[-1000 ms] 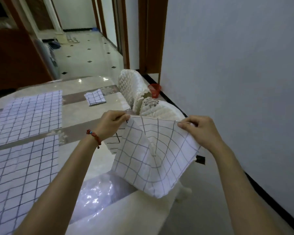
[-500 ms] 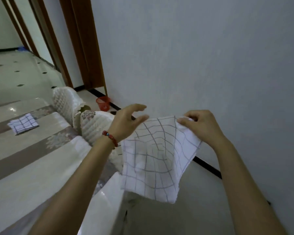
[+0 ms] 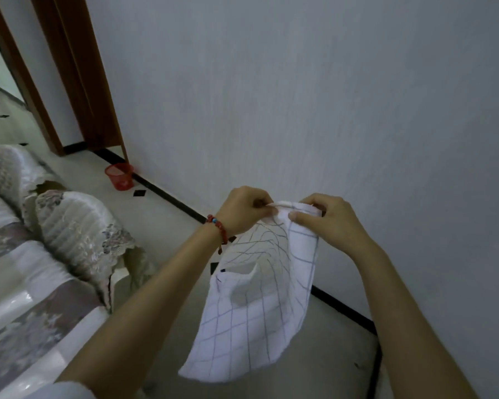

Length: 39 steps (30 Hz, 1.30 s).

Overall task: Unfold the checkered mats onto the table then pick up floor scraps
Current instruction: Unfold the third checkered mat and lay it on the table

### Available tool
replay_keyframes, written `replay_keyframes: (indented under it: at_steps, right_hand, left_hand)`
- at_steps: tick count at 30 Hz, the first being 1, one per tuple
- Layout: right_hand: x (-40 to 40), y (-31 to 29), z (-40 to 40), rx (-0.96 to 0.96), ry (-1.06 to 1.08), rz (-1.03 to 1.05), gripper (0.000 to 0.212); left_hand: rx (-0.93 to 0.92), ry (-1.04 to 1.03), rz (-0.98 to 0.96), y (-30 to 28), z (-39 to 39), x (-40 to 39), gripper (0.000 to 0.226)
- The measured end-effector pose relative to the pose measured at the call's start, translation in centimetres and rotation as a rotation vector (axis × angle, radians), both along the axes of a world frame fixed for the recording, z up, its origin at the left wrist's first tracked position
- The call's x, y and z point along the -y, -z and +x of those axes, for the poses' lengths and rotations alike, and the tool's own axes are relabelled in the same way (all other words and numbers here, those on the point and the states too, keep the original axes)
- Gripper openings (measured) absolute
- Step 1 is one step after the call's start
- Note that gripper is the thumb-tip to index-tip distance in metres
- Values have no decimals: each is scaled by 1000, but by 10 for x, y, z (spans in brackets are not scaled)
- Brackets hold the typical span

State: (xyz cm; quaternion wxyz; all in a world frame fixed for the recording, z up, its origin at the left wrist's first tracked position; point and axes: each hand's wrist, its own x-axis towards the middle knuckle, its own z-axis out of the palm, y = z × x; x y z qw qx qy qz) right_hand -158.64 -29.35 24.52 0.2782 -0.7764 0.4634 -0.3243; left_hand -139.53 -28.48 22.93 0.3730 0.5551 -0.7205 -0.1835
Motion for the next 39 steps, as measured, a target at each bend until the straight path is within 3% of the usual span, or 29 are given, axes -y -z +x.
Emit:
replay_keyframes:
  at_steps: [5,8,16,21,25,31,36,39]
  right_hand:
    - [27,17,-4,140,44,148,26]
    - [50,28,6,197,35,192,9]
    - [146,27,53,282,65,15,21]
    - [201,16,96,180,-81,-101,20]
    - [236,14,130,31,-171,-196,6]
    - [280,9,173,-46,-338,-303,7]
    - [320,16,223,80,-393,-138,20]
    - [349,27,253,-5,-480,-25,19]
  left_hand:
    - [-43,-142,-53,-6,5,34,13]
    - [-39,-194,-75,-9,16,58,14]
    - [-36,-142,-18,-5,65,140,16]
    - [-69,-73,109,0,95,190,35]
    - [-173,-173,60,-1,116,222,51]
    - [-285,-137,211,-8,164,243,9]
    - [-275,-321,59,-14,205,258,19]
    - [-245,-473,-63,-24,234,266,17]
